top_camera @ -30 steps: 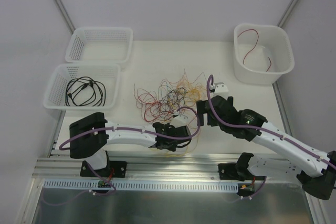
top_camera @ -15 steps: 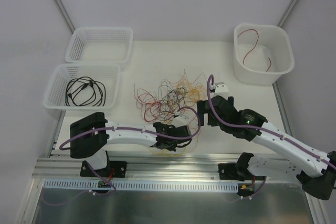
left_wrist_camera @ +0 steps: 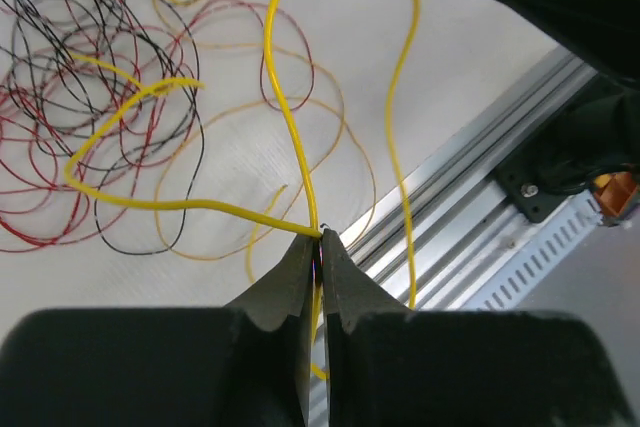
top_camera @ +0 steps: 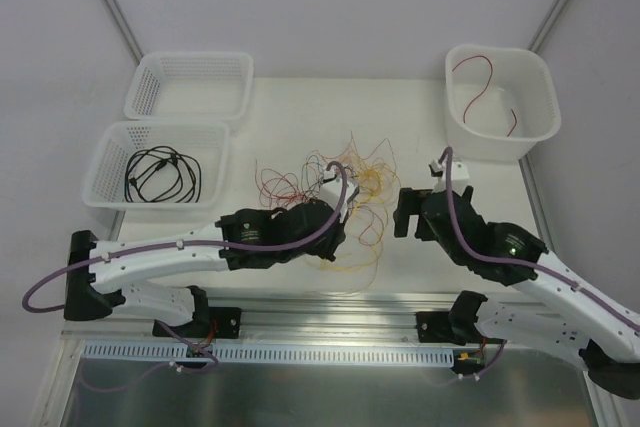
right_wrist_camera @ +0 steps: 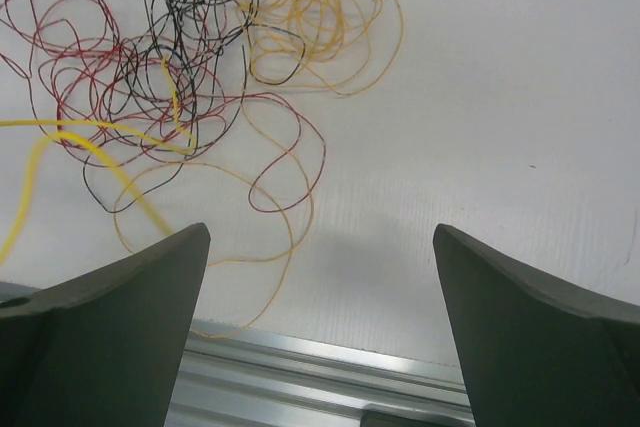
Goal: Untangle the cables
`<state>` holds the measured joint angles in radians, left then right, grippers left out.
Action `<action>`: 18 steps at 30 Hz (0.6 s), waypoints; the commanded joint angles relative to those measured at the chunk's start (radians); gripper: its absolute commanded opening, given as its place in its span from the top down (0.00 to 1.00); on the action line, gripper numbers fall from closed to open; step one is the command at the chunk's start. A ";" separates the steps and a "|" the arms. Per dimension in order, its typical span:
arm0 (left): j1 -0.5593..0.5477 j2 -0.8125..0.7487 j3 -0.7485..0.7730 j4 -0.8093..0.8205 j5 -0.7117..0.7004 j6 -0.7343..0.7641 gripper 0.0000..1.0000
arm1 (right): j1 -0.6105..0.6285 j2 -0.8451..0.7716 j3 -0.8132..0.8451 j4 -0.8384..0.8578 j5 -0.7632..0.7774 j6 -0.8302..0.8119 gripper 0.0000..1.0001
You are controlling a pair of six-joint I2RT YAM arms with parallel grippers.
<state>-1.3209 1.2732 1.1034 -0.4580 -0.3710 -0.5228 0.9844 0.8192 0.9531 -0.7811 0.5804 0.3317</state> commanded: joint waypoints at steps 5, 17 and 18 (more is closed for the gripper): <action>0.153 -0.103 0.165 -0.036 0.059 0.200 1.00 | 0.002 -0.230 -0.011 -0.078 0.191 0.029 0.00; 0.681 0.075 0.599 -0.021 0.178 0.426 1.00 | 0.002 -0.321 -0.039 -0.101 0.130 -0.005 0.01; 0.713 0.093 0.630 -0.004 0.181 0.438 1.00 | 0.002 -0.319 -0.040 -0.089 0.124 -0.010 0.00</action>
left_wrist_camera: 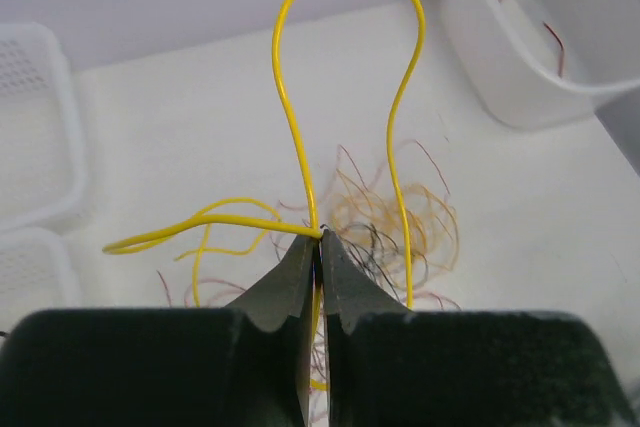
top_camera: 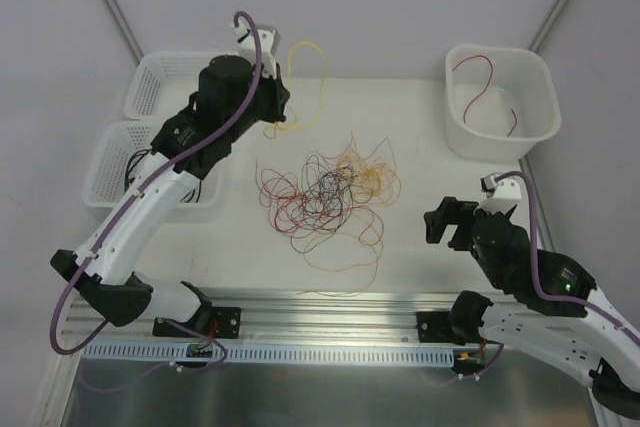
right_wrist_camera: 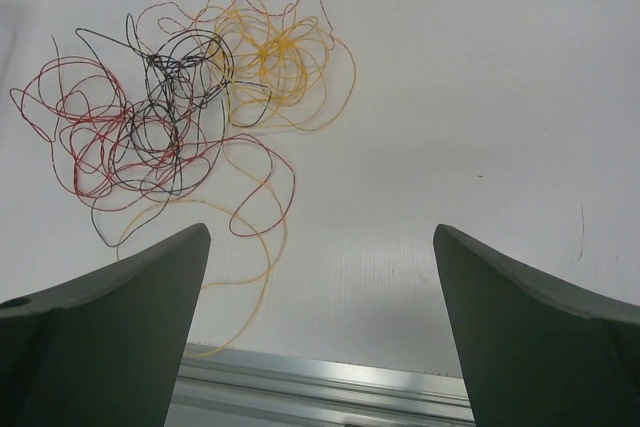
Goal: Untangle the cables
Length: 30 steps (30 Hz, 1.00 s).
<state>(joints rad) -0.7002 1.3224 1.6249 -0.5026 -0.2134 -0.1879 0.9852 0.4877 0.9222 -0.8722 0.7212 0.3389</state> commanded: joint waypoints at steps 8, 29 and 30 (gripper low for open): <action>0.419 0.362 0.449 0.110 0.129 0.090 1.00 | 0.003 0.057 -0.011 0.044 -0.063 -0.086 0.00; 0.870 0.888 0.457 0.337 0.250 -0.211 0.79 | 0.003 0.090 -0.168 0.095 -0.058 -0.075 0.00; 0.878 0.880 0.442 0.341 0.261 -0.216 0.78 | 0.001 0.104 -0.163 0.098 -0.065 -0.077 0.00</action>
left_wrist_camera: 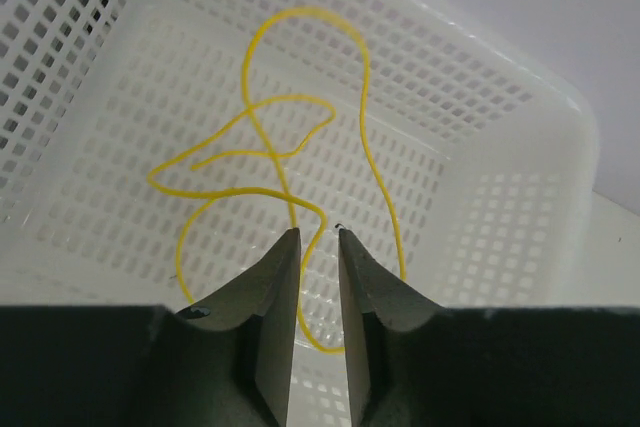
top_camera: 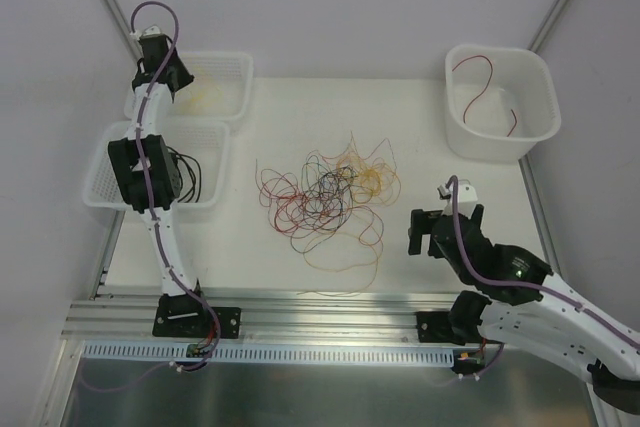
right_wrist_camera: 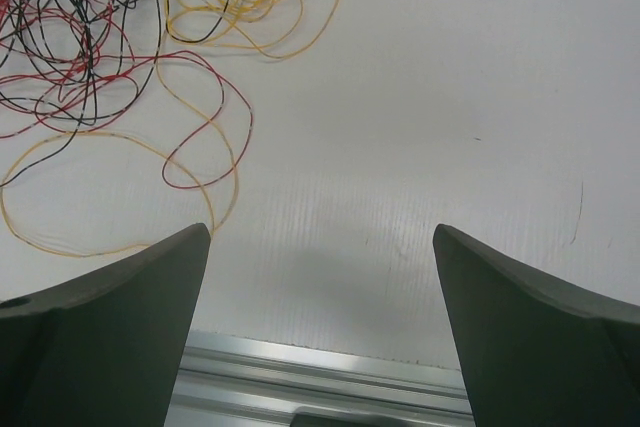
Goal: Untangle the cables
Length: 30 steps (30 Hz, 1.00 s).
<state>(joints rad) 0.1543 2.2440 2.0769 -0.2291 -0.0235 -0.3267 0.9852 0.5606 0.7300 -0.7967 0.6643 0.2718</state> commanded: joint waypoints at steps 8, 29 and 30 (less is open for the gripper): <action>0.022 -0.142 -0.029 0.073 0.154 -0.083 0.41 | 0.001 0.068 0.032 0.030 -0.071 0.015 0.00; -0.416 -1.026 -1.017 0.019 0.206 -0.068 0.01 | -0.022 0.435 0.071 0.206 -0.350 0.078 0.01; -0.438 -1.052 -1.047 0.004 0.227 -0.057 0.01 | -0.025 0.455 0.071 0.217 -0.377 0.075 0.01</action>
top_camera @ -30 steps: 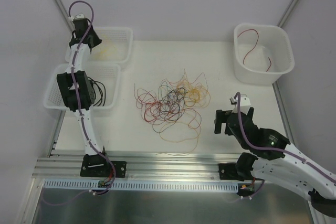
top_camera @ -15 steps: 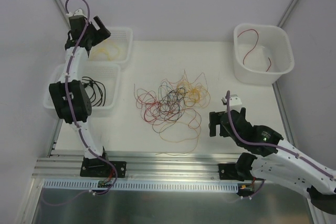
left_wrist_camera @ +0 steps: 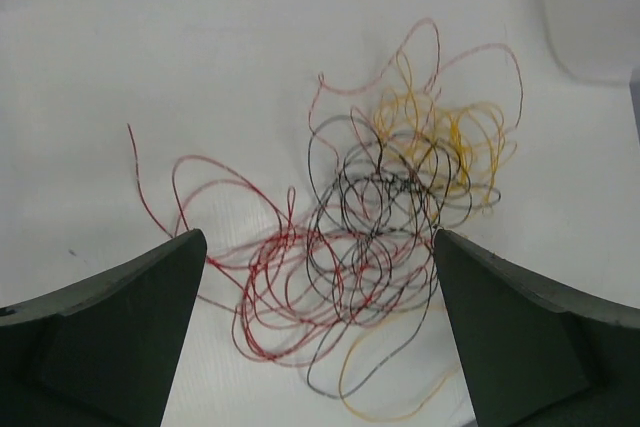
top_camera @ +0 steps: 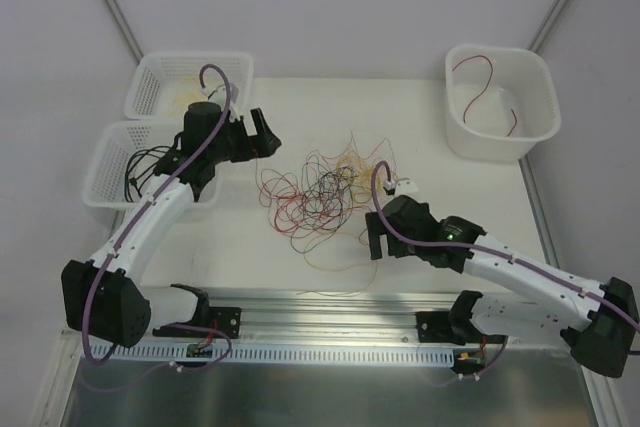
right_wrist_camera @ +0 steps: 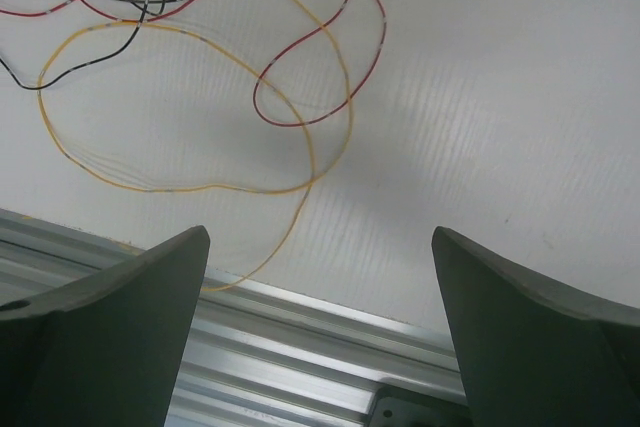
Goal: Untangle the cables
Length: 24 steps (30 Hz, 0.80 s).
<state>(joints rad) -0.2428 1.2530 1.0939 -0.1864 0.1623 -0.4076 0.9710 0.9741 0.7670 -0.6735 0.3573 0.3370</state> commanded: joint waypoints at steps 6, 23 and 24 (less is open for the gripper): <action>-0.159 -0.076 -0.083 -0.194 0.097 0.107 0.01 | -0.051 0.207 0.031 0.164 -0.129 0.004 0.08; -0.201 0.002 -0.115 -0.242 0.079 0.245 0.01 | -0.086 0.597 0.135 0.230 -0.139 0.030 0.37; -0.201 -0.001 -0.117 -0.242 0.072 0.248 0.01 | -0.092 0.606 0.140 0.233 -0.141 0.028 0.40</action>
<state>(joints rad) -0.4393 1.2716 0.9695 -0.4179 0.2321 -0.1925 0.8913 1.5482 0.8562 -0.4606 0.2184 0.3546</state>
